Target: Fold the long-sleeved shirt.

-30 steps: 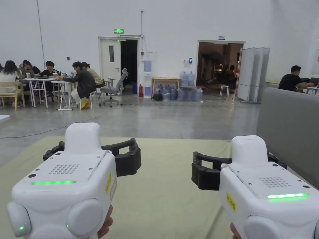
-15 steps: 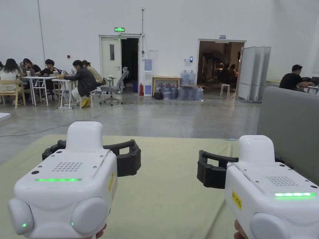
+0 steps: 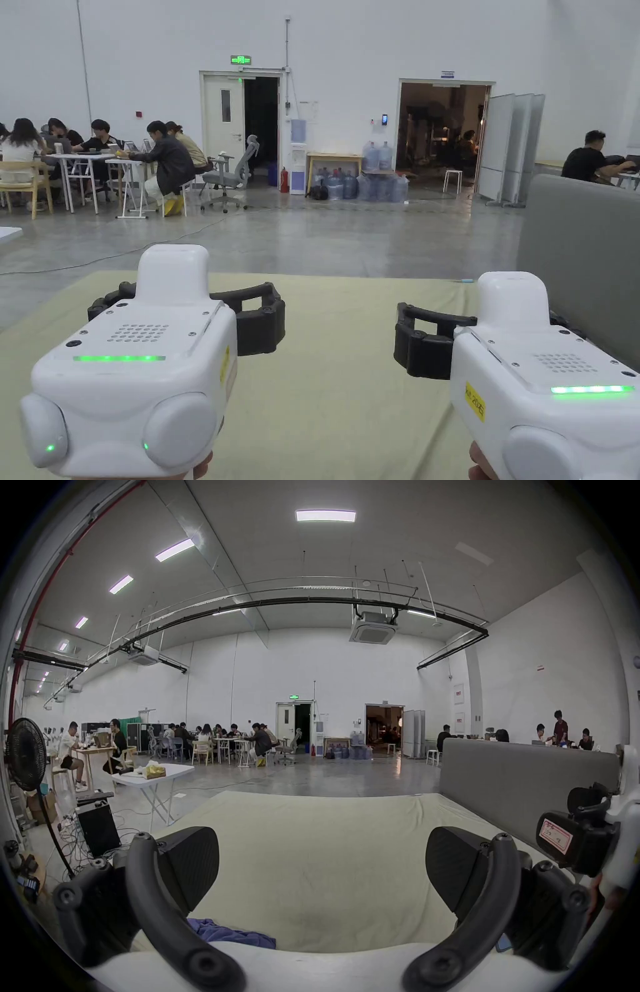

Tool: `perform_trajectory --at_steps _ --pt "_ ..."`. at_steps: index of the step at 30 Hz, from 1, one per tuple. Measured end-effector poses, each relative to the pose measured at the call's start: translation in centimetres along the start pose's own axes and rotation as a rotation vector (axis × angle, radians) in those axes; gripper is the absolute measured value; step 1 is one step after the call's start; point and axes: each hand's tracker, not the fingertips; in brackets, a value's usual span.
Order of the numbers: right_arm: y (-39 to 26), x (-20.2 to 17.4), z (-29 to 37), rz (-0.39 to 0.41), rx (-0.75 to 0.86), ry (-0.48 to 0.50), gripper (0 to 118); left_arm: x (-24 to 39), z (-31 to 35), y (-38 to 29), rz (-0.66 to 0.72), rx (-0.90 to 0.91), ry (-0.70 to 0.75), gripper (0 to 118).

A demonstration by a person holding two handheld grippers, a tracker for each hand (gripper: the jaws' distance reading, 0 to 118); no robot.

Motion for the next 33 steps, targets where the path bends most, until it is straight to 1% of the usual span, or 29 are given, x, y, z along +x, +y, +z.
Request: perform_trajectory --at_steps 10,11,12,13,14,15,16,17,18,19,23,25,26,28,29,31,33 --pt "-0.1 0.0 0.1 -0.006 -0.002 -0.001 118 -0.2 -0.2 -0.1 0.002 -0.012 0.004 115" --pt "-0.1 0.1 0.1 -0.016 -0.009 0.001 116 -0.2 -0.2 -0.2 0.004 -0.014 0.004 115" --pt "-0.2 0.3 0.1 -0.033 -0.022 0.019 103 -0.3 -0.2 -0.3 0.006 -0.013 0.004 109" --pt "-0.2 0.5 0.1 -0.063 -0.036 0.053 78 -0.4 -0.2 -0.5 0.007 -0.010 0.004 88" --pt "-0.2 0.7 0.0 -0.091 -0.058 0.078 33 -0.3 -0.1 -0.5 0.010 -0.017 0.005 41" --pt "-0.2 1.0 -0.2 -0.111 -0.085 0.094 0 -0.4 -0.2 -0.6 0.011 -0.019 -0.017 0" --pt "-0.3 1.1 -0.7 -0.115 -0.119 0.086 0 -0.4 -0.5 -0.6 0.008 -0.045 -0.030 0" --pt "-0.5 1.1 -0.8 -0.121 -0.123 0.033 0 -0.4 -1.2 -0.9 -0.009 -0.124 -0.004 0" --pt "-0.8 0.9 -0.9 -0.085 -0.105 0.014 0 -0.1 -1.4 -0.9 -0.011 -0.088 -0.024 0" --pt "-1.0 0.9 -0.9 -0.072 -0.091 0.006 0 -0.1 -1.6 -1.3 -0.009 -0.106 -0.018 0" --pt "-1.3 0.6 -1.9 -0.095 -0.097 0.014 0 -1.0 -1.5 -1.9 0.016 -0.099 -0.019 0" --pt "-1.4 -0.6 -3.2 -0.094 -0.108 0.027 0 -2.3 -1.4 -1.8 0.024 -0.111 0.010 0" --pt "-1.4 -2.0 -4.1 -0.087 -0.117 0.048 0 -3.3 -1.2 -1.7 0.023 -0.113 0.023 0" --pt "-1.7 -5.7 -5.6 -0.074 -0.143 0.146 0 -6.3 -0.5 -1.7 0.029 -0.111 0.093 0" --pt "-1.8 -8.2 -6.2 -0.071 -0.158 0.221 0 -8.2 0.0 -1.6 0.031 -0.117 0.149 0" --pt "-2.1 -13.0 -7.0 -0.074 -0.183 0.390 0 -12.0 0.8 -1.8 0.049 -0.133 0.258 0" --pt "-2.8 -17.9 -6.2 -0.109 -0.217 0.582 0 -15.9 1.7 -2.1 0.069 -0.162 0.345 0"
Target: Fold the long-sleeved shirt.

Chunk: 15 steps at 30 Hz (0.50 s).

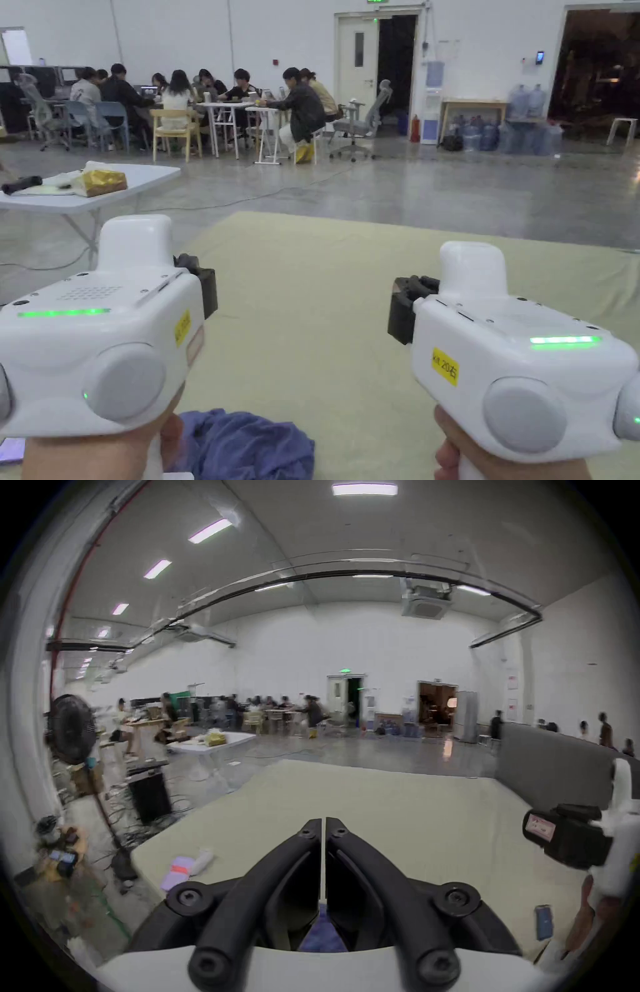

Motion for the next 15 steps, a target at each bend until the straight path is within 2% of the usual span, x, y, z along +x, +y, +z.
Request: perform_trajectory --at_steps 2,3,6,9,10,11,12,13,14,15 --pt "-1.0 -2.2 -1.3 -0.042 -0.025 0.125 0 -2.5 -0.9 -0.5 -0.002 -0.048 0.050 0" --pt "-2.0 -3.3 -1.6 -0.039 -0.036 0.168 0 -3.4 -1.6 -1.0 -0.011 -0.076 0.059 0" --pt "-3.5 -3.7 -2.3 0.016 -0.068 0.177 0 -3.8 -4.5 -3.2 -0.047 -0.187 0.019 0" --pt "-5.1 -2.3 -2.4 0.057 -0.123 0.137 0 -3.3 -8.8 -6.6 0.004 -0.296 -0.087 0" --pt "-5.5 -1.6 -2.3 0.062 -0.140 0.125 0 -3.1 -10.4 -7.8 0.021 -0.350 -0.116 3" --pt "-6.1 -0.7 -2.5 0.065 -0.166 0.102 0 -2.7 -12.3 -9.2 0.018 -0.405 -0.126 24" --pt "-6.6 0.2 -2.5 0.065 -0.190 0.077 0 -2.4 -14.2 -10.6 0.030 -0.449 -0.125 76" --pt "-7.0 1.0 -2.4 0.065 -0.207 0.059 0 -2.1 -15.7 -11.9 0.020 -0.496 -0.143 101" --pt "-7.5 1.9 -2.3 0.060 -0.227 0.036 0 -1.8 -17.5 -13.4 0.003 -0.562 -0.155 111" --pt "-7.7 2.6 -2.7 0.054 -0.244 0.024 0 -1.5 -18.9 -14.8 -0.007 -0.598 -0.160 111"
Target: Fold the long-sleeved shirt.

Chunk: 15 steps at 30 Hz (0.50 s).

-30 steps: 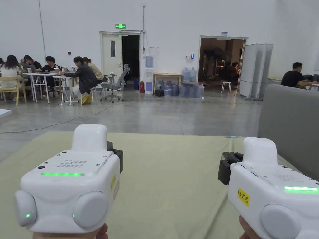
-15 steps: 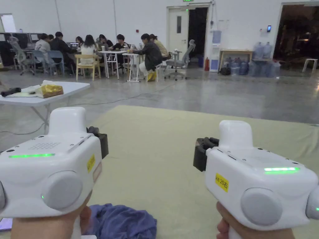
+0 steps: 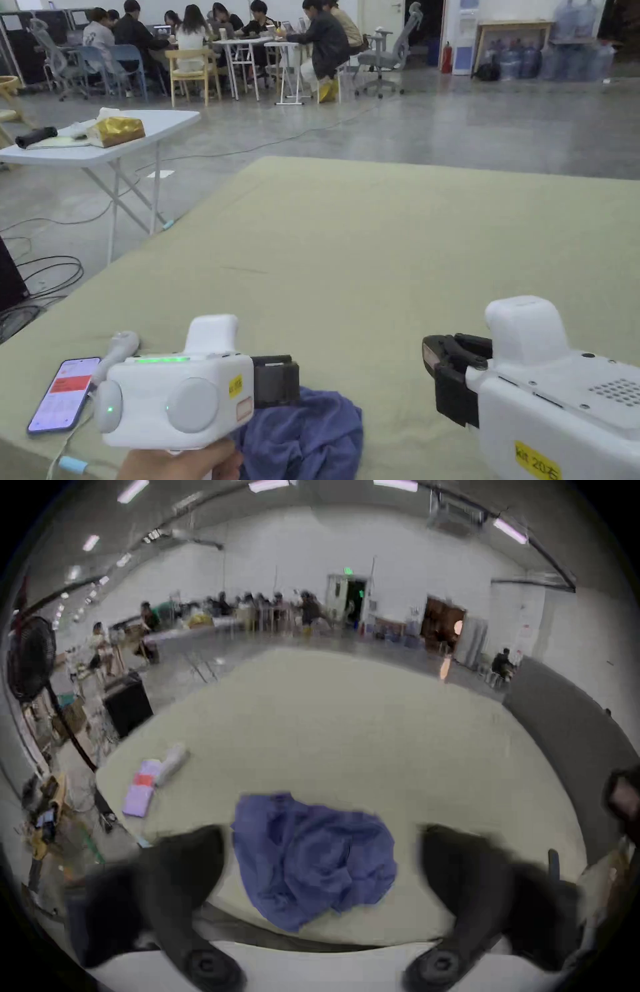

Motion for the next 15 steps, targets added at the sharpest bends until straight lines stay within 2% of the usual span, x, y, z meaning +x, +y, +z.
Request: perform_trajectory --at_steps 1,5,8,9,10,11,12,13,15 --pt "-0.4 0.7 -0.1 -0.010 -0.012 -0.015 0 0.1 -1.3 -0.3 -0.011 0.017 0.011 118" --pt "-1.4 3.2 -1.3 -0.050 -0.069 -0.055 0 0.8 -7.1 -2.1 -0.058 -0.099 0.089 117" --pt "-1.6 4.2 -2.0 -0.074 -0.087 -0.062 0 0.6 -11.0 -4.0 -0.047 -0.254 0.096 116" --pt "-1.6 4.3 -2.2 -0.075 -0.092 -0.064 0 0.4 -12.3 -4.5 -0.037 -0.328 0.101 110" --pt "-1.7 4.5 -2.4 -0.075 -0.096 -0.067 0 0.3 -12.8 -5.1 -0.040 -0.358 0.122 94" --pt "-1.7 4.6 -2.4 -0.076 -0.097 -0.068 0 0.2 -13.1 -5.4 -0.053 -0.358 0.149 68" --pt "-1.8 4.6 -2.4 -0.074 -0.096 -0.064 0 0.3 -12.6 -5.2 -0.048 -0.329 0.141 54" --pt "-1.8 4.7 -2.4 -0.076 -0.095 -0.063 0 0.5 -11.9 -4.6 -0.039 -0.310 0.140 45" --pt "-1.7 5.1 -2.2 -0.093 -0.089 -0.059 0 0.7 -9.9 -2.7 0.002 -0.257 0.065 7"
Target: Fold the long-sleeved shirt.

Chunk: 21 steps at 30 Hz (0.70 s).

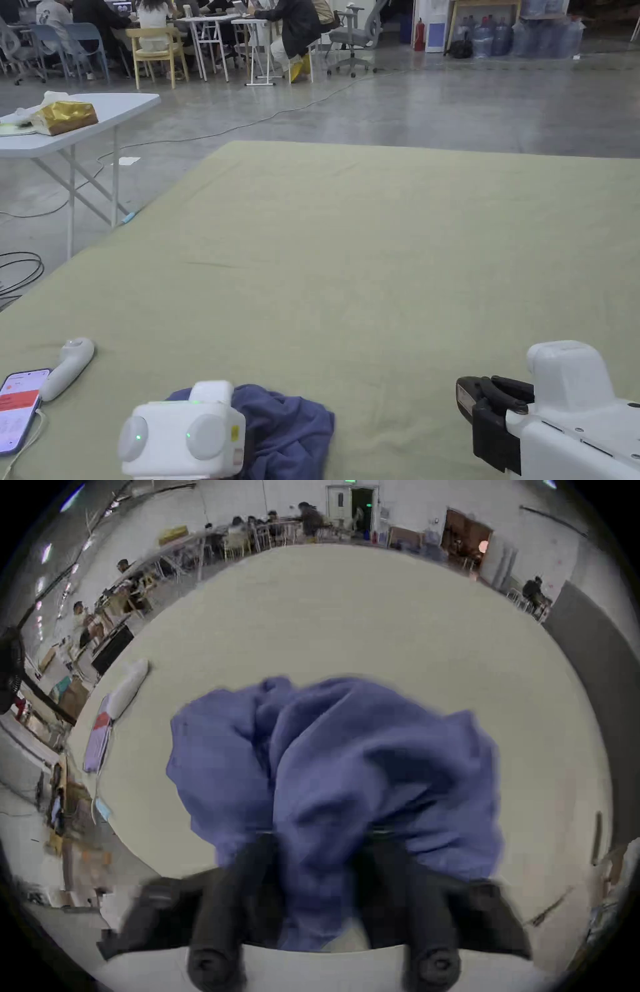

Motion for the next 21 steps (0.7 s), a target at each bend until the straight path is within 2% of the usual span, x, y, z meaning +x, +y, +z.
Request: perform_trajectory --at_steps 2,4,12,14,17,21 --pt "0.2 0.5 0.5 -0.027 0.003 0.016 0 0.6 3.2 2.0 0.034 0.042 -0.098 7" --pt "0.6 1.1 1.1 -0.068 0.016 0.032 0 1.9 7.6 4.7 0.008 0.111 -0.222 6" --pt "4.3 5.2 7.8 -0.165 0.192 0.026 0 13.0 26.0 13.1 -0.175 0.378 -0.583 4" --pt "5.4 6.6 9.7 -0.179 0.246 0.010 0 16.5 28.9 13.4 -0.234 0.437 -0.603 4" --pt "6.5 8.3 12.9 -0.165 0.316 -0.058 0 22.9 30.2 12.2 -0.352 0.474 -0.597 4" --pt "6.3 10.5 16.3 -0.141 0.374 -0.214 0 30.4 24.1 10.1 -0.405 0.349 -0.607 4"
